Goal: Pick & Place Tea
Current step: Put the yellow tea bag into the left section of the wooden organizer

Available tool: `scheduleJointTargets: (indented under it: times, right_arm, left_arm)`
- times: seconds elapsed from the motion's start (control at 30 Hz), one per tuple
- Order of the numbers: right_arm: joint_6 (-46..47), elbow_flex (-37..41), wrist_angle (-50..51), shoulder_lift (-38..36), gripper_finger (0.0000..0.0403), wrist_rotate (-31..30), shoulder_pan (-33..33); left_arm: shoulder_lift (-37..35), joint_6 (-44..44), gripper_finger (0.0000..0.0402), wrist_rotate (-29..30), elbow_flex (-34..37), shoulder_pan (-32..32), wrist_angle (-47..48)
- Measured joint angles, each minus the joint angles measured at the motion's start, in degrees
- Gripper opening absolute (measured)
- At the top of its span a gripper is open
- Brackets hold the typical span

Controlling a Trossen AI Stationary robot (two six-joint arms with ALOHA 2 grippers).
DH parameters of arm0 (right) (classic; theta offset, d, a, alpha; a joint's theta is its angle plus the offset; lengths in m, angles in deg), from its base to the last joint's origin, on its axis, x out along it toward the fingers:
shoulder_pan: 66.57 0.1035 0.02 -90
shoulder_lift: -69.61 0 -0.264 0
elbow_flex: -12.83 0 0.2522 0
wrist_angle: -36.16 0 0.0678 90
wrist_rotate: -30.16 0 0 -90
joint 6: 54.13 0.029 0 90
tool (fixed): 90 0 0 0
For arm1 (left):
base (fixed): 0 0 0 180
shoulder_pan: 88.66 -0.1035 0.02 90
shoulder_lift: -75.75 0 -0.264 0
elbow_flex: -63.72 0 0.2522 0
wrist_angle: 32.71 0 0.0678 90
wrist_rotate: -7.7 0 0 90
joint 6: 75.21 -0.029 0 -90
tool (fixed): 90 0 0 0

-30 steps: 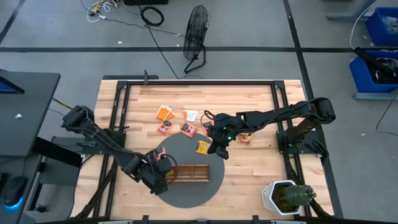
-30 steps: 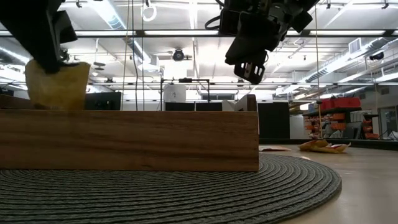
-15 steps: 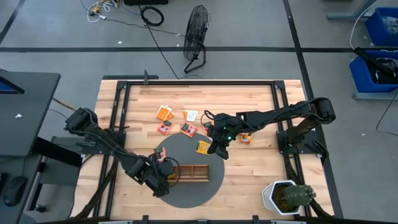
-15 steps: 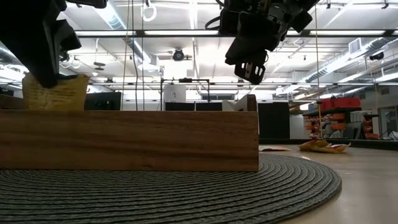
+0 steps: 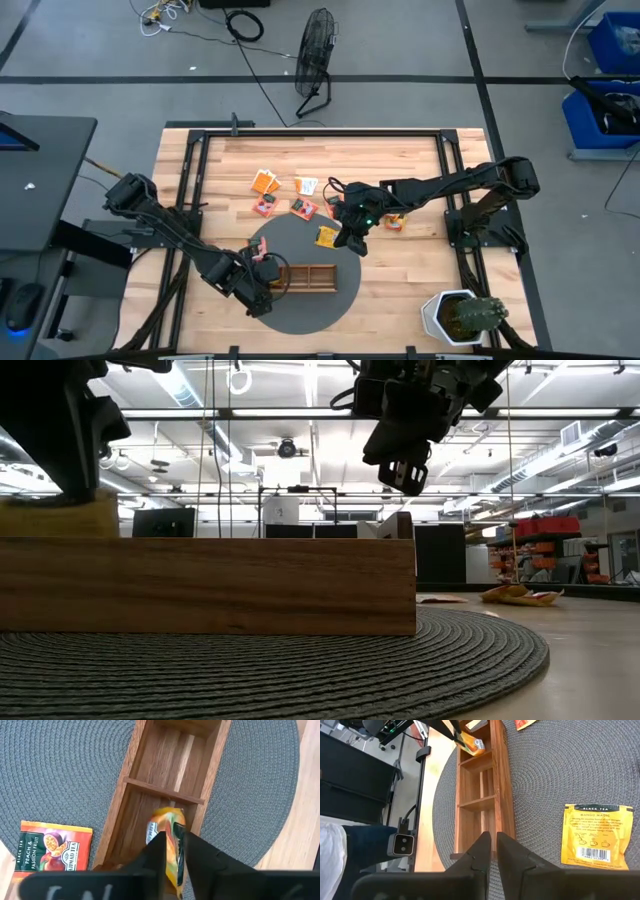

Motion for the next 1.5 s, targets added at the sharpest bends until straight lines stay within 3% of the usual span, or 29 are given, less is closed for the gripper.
scheduleJointTargets:
  times: [0.2, 0.33, 0.57, 0.8, 1.07, 1.5]
  right_arm:
    - [-0.99, 0.0, 0.74, 0.0, 0.0038, -0.08, -0.03]
    - [-2.65, 0.0, 0.96, 0.0, 0.0057, -3.33, -0.07]
    - [-8.77, 0.0, 2.62, 0.02, 0.0148, -9.92, -0.07]
    - [-15.98, 0.0, 3.41, 4.74, 0.0218, -17.27, -0.09]
    - [-16.74, 0.07, 3.08, 12.33, 0.0214, -21.46, -0.09]
    - [-16.69, -0.13, 0.7, 16.64, 0.0187, -21.45, -1.55]
  left_arm:
    - [-0.02, -0.1, 0.0125, 0.0, 0.0, 0.0, -0.54]
    - [-0.02, -0.13, 0.0153, -0.17, 0.0, 0.0, -0.61]
    - [-2.84, -0.12, 0.018, -1.72, 0.0, -0.25, -0.22]
    - [-9.02, -0.84, 0.0173, 2.06, 0.0, -2.21, 5.35]
    - [-15.0, -0.8, 0.0144, 6.16, 0.0, -4.7, 6.54]
    - [-17.86, -3.69, 0.0124, 6.34, 0.0, -5.7, 6.71]
